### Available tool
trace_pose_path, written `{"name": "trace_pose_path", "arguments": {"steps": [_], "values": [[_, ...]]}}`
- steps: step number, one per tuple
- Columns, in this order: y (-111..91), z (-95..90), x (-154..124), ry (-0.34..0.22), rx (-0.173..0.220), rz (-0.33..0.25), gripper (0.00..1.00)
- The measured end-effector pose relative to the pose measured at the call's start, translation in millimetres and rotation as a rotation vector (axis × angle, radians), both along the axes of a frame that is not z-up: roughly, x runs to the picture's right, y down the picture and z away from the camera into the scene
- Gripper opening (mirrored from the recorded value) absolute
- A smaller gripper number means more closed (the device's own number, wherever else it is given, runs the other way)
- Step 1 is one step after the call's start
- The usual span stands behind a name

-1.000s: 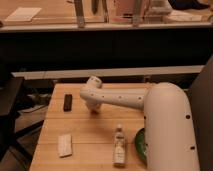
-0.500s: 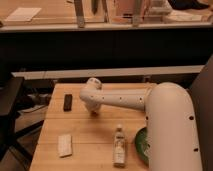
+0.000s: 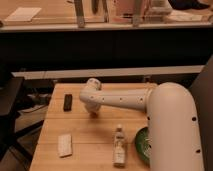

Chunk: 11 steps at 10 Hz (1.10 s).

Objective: Drag the pepper across the table

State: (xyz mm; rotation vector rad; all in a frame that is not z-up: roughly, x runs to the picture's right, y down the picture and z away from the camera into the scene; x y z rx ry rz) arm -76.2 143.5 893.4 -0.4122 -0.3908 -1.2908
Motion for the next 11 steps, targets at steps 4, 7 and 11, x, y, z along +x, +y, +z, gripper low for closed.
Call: {"name": "trace_pose_path", "arguments": {"steps": [4, 7, 11], "values": [[1.7, -4.7, 4.9, -0.011, 0.002, -0.005, 0.01], [2.5, -7.7, 4.6, -0.019, 0.003, -0.011, 0.01], [5.1, -12.0, 1.2, -0.027, 0.002, -0.019, 0.01]]}}
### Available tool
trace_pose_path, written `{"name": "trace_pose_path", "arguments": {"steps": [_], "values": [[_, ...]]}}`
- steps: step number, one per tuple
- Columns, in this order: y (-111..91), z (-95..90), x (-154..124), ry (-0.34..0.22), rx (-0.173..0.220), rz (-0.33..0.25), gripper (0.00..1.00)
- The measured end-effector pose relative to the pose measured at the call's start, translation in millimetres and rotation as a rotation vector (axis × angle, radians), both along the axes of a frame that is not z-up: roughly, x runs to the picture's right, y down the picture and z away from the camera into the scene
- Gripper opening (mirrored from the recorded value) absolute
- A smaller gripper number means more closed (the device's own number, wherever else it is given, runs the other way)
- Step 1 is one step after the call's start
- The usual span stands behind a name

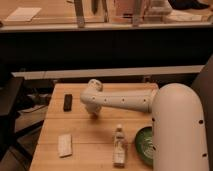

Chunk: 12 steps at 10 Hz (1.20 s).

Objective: Drag the pepper across the table

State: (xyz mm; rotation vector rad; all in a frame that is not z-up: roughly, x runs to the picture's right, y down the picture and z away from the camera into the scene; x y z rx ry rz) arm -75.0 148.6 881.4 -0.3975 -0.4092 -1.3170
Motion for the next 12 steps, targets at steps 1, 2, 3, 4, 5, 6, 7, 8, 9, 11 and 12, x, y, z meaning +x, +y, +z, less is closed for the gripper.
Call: {"name": "trace_pose_path", "arguments": {"steps": [1, 2, 3, 4, 5, 6, 7, 8, 9, 11, 12], "values": [[0.8, -1.0, -1.7, -0.003, -0.001, -0.002, 0.01], [0.6, -1.8, -2.2, -0.004, 0.0, -0.002, 0.01], [0.9, -2.1, -1.4, -0.004, 0.0, -0.002, 0.01], [1.1, -2.9, -0.8, -0.005, -0.001, -0.003, 0.01], [2.5, -4.6, -1.8, -0.009, -0.001, -0.007, 0.01], [3.9, -6.1, -4.1, -0.014, -0.001, -0.012, 0.01], [4.6, -7.4, -6.2, -0.017, 0.0, -0.016, 0.01], [5.0, -7.5, -6.3, -0.017, -0.001, -0.016, 0.01], [4.8, -7.9, -6.3, -0.017, 0.0, -0.016, 0.01], [5.8, -9.4, -4.3, -0.018, 0.0, -0.016, 0.01], [7.4, -11.0, -3.0, -0.021, 0.001, -0.018, 0.01]]}}
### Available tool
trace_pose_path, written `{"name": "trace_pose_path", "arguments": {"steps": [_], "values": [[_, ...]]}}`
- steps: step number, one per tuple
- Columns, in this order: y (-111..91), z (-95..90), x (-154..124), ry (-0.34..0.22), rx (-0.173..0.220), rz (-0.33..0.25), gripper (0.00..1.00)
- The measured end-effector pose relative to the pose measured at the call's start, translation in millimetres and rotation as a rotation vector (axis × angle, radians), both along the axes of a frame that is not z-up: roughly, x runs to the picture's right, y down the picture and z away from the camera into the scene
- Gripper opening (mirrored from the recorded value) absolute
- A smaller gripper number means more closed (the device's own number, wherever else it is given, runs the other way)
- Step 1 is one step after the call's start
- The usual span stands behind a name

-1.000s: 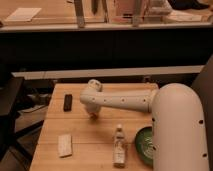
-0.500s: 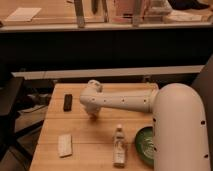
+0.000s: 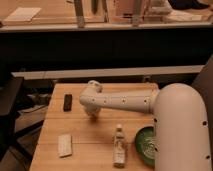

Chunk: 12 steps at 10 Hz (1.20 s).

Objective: Drag the pepper across the table

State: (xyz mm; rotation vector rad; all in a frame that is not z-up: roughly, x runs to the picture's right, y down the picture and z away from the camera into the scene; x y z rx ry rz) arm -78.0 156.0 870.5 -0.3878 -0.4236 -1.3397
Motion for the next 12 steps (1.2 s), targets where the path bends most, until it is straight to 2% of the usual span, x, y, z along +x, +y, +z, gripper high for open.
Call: {"name": "trace_pose_path", "arguments": {"steps": [12], "values": [[8.8, -10.2, 1.4, -0.015, 0.003, -0.014, 0.01]]}}
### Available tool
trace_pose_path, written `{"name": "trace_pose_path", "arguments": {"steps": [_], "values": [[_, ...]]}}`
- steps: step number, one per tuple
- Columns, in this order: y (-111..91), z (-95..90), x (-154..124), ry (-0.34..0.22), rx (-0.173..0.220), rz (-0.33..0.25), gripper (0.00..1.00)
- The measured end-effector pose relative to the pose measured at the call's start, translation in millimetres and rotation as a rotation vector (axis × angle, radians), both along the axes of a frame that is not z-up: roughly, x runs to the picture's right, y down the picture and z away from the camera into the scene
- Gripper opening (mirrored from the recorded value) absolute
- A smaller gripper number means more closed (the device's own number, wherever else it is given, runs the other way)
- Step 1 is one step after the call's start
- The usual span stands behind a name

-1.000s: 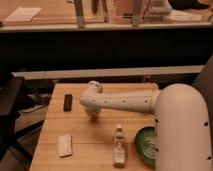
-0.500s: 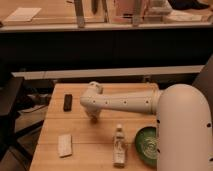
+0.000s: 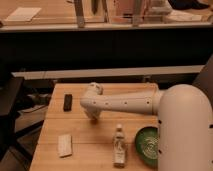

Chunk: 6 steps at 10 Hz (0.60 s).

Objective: Drag the pepper across the table

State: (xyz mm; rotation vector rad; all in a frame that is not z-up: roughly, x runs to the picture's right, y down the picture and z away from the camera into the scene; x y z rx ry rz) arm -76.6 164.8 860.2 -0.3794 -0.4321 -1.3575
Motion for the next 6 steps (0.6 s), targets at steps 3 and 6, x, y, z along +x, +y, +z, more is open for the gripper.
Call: {"name": "trace_pose_path", "arguments": {"steps": [3, 6], "values": [[4.0, -3.0, -4.8, -0.007, 0.0, -0.01, 0.01], [8.6, -7.4, -7.0, -0.014, 0.001, -0.021, 0.01]]}}
